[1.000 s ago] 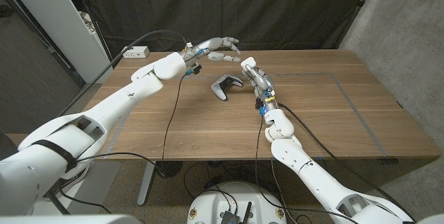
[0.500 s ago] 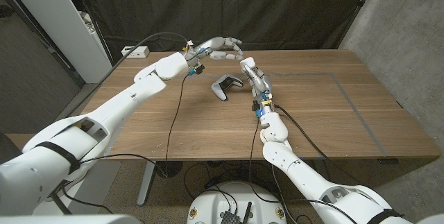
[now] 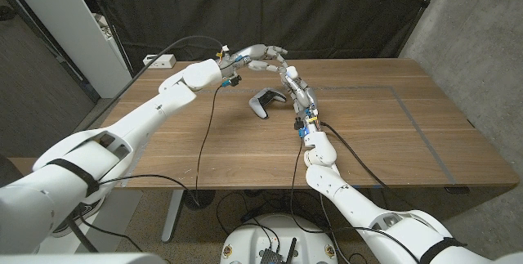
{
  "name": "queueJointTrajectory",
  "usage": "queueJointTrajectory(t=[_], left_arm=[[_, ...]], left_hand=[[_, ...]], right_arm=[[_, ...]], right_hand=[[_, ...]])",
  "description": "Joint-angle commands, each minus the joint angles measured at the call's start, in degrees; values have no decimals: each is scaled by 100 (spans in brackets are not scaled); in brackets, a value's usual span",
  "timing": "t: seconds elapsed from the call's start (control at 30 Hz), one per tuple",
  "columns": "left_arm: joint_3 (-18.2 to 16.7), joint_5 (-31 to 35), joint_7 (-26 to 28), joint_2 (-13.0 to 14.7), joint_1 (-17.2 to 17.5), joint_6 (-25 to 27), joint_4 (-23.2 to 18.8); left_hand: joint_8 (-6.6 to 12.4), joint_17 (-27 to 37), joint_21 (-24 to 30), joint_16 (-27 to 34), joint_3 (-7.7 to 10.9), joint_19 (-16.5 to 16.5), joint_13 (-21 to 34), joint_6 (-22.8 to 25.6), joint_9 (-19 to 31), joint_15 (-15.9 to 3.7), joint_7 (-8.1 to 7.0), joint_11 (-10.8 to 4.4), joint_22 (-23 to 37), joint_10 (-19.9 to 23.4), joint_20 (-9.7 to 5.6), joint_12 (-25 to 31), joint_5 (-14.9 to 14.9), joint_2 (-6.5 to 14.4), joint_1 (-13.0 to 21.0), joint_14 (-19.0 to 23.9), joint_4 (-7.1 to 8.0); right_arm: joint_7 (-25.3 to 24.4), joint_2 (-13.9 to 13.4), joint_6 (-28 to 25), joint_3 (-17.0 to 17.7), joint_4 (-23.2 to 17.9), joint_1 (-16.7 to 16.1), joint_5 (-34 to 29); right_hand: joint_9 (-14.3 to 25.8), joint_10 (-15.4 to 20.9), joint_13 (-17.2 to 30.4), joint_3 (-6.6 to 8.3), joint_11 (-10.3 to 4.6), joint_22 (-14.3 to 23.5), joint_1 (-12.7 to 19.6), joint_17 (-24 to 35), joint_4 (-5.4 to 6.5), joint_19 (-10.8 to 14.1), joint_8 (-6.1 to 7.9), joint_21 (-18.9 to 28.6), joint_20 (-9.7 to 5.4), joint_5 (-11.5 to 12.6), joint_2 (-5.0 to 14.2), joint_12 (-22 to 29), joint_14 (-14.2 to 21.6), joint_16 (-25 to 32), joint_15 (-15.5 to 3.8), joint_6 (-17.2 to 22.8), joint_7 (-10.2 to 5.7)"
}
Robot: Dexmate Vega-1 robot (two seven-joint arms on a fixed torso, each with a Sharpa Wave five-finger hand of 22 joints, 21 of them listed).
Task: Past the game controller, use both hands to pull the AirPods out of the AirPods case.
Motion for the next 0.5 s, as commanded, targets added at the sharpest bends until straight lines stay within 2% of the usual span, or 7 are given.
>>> queueJointTrajectory(t=[0.03,0.2,0.3,0.43,0.5], left_arm=[[110,13,-221,-73,-213,-68,308],[131,66,-194,-89,-254,-75,350],[126,94,-141,-85,-240,-25,307],[118,86,-112,-85,-221,40,258],[114,67,-111,-89,-213,68,241]], left_hand=[[41,20,29,-15,-10,23,32,85,26,-11,24,-24,13,26,5,4,26,25,110,27,-60],[75,22,49,-8,48,72,34,226,49,-2,36,-42,21,48,-10,6,25,141,302,62,-127],[120,22,75,0,154,130,31,382,85,-43,-2,-111,32,113,-59,20,-1,321,548,106,-210],[178,25,96,19,220,174,29,586,104,-100,28,-145,41,213,-96,48,-50,446,697,182,-249],[206,33,110,22,275,201,24,677,124,-106,71,-104,48,263,-104,59,-82,551,758,201,-244]], right_arm=[[122,16,-68,12,65,106,2],[224,12,-125,11,108,155,43],[276,11,-141,12,130,174,59],[299,-7,-169,20,114,170,69],[307,-19,-184,28,96,161,81]], right_hand=[[1067,23,24,-43,-52,23,72,35,10,-28,262,20,-5,55,2,3,-33,55,-1044,692,-699],[1053,26,42,-61,-50,23,88,56,8,-33,255,26,-6,64,8,9,-42,66,-1046,695,-691],[1045,23,52,-70,-60,23,98,68,7,-38,254,28,-6,68,13,10,-47,72,-1049,701,-689],[1037,5,63,-79,-77,23,109,79,5,-45,249,30,-12,71,18,6,-56,77,-1051,698,-682],[1034,10,68,-84,-77,23,115,84,4,-50,247,30,-8,73,19,9,-60,79,-1051,698,-673]])
